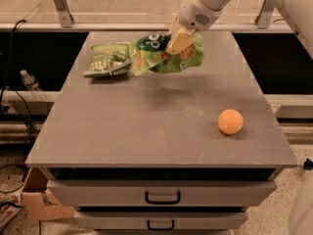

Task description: Move green rice chip bag near green jalapeno chip bag

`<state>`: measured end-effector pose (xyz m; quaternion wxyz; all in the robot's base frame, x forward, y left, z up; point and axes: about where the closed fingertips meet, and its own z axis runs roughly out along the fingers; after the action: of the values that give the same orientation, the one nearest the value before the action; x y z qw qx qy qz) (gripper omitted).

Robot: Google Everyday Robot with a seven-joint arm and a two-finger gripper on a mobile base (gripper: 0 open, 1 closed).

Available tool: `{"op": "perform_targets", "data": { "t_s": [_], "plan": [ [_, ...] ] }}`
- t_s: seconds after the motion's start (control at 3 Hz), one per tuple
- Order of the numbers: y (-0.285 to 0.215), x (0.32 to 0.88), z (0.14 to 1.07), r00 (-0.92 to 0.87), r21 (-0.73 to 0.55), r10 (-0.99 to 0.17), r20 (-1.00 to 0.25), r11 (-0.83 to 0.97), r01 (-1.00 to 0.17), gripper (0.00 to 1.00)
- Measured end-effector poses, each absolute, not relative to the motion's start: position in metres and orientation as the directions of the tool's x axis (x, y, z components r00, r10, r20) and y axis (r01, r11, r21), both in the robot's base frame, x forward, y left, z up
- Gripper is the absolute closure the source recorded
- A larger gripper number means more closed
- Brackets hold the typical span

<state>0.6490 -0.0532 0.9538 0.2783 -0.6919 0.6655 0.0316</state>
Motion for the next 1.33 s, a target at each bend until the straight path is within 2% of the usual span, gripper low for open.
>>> {"op": "perform_targets", "data": {
  "t_s": [0.67,1.33],
  "plan": [
    [-0.036,0.717,0.958,0.239,-0.484,-0.86,-0.451,0.011,-0.875,1.0],
    [-0.033,0.771,0.924,0.262,-0.511,-0.846,-0.465,0.015,-0.859,1.0]
  ]
}}
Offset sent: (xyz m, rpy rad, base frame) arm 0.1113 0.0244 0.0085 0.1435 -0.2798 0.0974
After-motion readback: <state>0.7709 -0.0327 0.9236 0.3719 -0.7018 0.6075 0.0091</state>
